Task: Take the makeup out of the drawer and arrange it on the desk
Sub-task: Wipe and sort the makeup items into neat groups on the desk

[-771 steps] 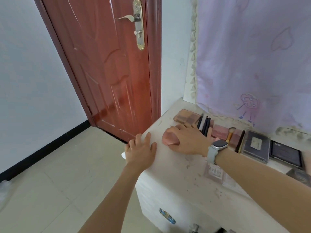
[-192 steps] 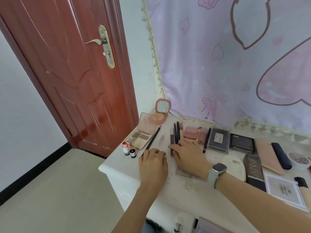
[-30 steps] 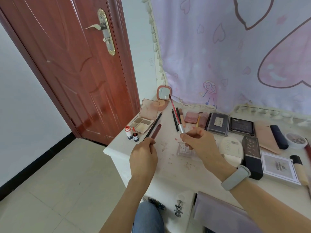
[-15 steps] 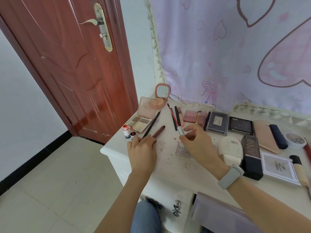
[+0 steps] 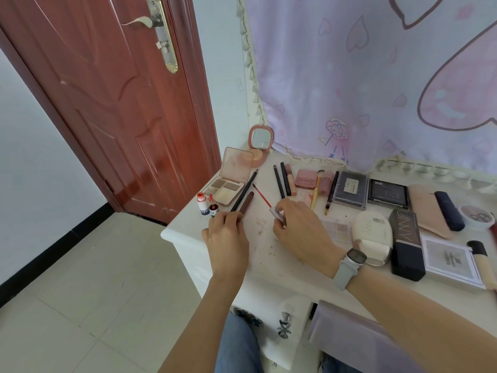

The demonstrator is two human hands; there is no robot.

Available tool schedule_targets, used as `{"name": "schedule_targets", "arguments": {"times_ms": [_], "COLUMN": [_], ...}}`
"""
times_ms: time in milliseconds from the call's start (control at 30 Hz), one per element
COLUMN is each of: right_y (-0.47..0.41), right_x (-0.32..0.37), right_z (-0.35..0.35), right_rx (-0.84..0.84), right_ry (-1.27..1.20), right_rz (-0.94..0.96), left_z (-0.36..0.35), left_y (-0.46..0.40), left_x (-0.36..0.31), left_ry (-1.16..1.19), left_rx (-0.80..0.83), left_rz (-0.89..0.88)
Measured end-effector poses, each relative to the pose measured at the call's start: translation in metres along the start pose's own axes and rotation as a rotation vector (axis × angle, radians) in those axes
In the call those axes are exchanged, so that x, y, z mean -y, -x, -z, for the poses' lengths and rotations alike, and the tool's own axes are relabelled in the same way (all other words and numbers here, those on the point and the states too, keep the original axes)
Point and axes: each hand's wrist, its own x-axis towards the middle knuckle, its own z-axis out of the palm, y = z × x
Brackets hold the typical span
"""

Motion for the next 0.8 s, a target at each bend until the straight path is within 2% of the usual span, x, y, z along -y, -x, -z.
{"name": "schedule_targets", "arguments": {"times_ms": [200, 800], "right_y": [-0.002, 0.003], "right_x": [0.002, 0.012], "right_z": [-0.004, -0.002], "right_rx": [0.007, 0.042], "right_ry": [0.054, 0.169], "right_rz": [0.024, 0.071], "left_z": [0.0, -0.002], "left_y": [-0.004, -0.006], "left_x": [0.0, 0.002], "left_ry": [-0.002, -0.017], "left_rx": [0.034, -0.009], "left_rz": [-0.014, 0.007]}}
